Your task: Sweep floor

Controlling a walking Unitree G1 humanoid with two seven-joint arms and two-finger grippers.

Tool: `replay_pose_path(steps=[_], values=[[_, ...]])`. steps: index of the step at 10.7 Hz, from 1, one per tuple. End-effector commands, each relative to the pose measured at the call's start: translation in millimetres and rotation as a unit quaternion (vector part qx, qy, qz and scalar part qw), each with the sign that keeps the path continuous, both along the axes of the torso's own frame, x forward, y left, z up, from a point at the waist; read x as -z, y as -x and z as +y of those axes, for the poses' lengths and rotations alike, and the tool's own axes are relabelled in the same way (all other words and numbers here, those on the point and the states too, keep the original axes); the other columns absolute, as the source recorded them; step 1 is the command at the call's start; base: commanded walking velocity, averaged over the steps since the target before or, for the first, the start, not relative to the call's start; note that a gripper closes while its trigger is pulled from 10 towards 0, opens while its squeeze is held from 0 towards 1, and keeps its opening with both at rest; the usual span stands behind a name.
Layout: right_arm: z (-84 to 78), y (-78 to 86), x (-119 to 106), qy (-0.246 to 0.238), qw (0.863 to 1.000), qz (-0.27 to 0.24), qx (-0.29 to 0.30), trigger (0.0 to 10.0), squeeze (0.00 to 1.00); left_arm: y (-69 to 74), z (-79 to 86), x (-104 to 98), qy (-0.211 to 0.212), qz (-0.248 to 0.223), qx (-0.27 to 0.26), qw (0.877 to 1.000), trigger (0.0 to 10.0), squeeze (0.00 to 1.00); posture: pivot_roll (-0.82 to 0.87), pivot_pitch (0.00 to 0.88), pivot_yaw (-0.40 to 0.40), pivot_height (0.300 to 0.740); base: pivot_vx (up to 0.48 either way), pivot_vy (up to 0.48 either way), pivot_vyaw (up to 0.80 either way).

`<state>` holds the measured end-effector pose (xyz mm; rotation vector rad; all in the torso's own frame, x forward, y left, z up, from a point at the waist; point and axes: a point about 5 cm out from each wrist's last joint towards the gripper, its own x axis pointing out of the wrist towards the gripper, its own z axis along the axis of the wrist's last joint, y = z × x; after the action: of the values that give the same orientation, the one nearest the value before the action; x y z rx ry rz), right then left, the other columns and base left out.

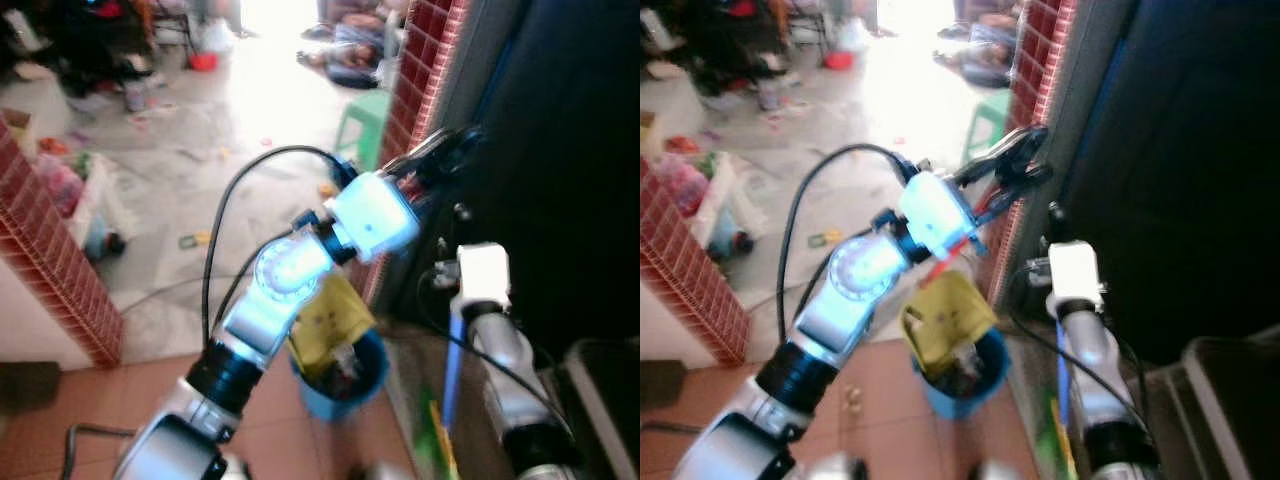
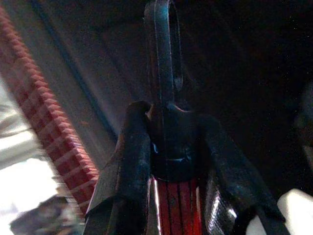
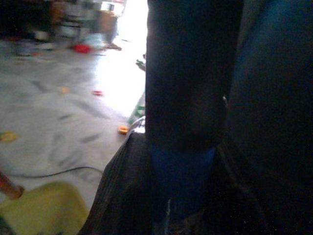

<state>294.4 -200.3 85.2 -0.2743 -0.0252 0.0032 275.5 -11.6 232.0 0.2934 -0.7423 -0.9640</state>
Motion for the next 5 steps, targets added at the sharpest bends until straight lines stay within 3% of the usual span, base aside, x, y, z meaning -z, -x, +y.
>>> replay_pose_path(steps=[1, 3, 5], values=[[5.6, -7.5, -9.9, 0.008, 1.0, -0.019, -0.013, 10.0, 0.0, 8.1, -3.6, -14.8, 0.012, -0.037, 0.009, 0.999, 10.0, 0.0, -0.01, 0.0, -0.051, 0.74, 0.0, 0.0, 0.0], [5.4, -12.3, -13.2, 0.011, 1.0, -0.023, -0.015, 10.0, 0.0, 6.0, 0.0, -17.1, 0.017, -0.052, -0.009, 0.998, 10.0, 0.0, 0.0, 0.0, -0.056, 0.74, 0.0, 0.0, 0.0], [5.9, -14.9, -14.2, 0.012, 0.999, -0.025, -0.017, 10.0, 0.0, 1.3, 3.8, -15.9, 0.028, -0.028, -0.006, 0.999, 10.0, 0.0, 0.0, 0.0, -0.058, 0.74, 0.0, 0.0, 0.0]])
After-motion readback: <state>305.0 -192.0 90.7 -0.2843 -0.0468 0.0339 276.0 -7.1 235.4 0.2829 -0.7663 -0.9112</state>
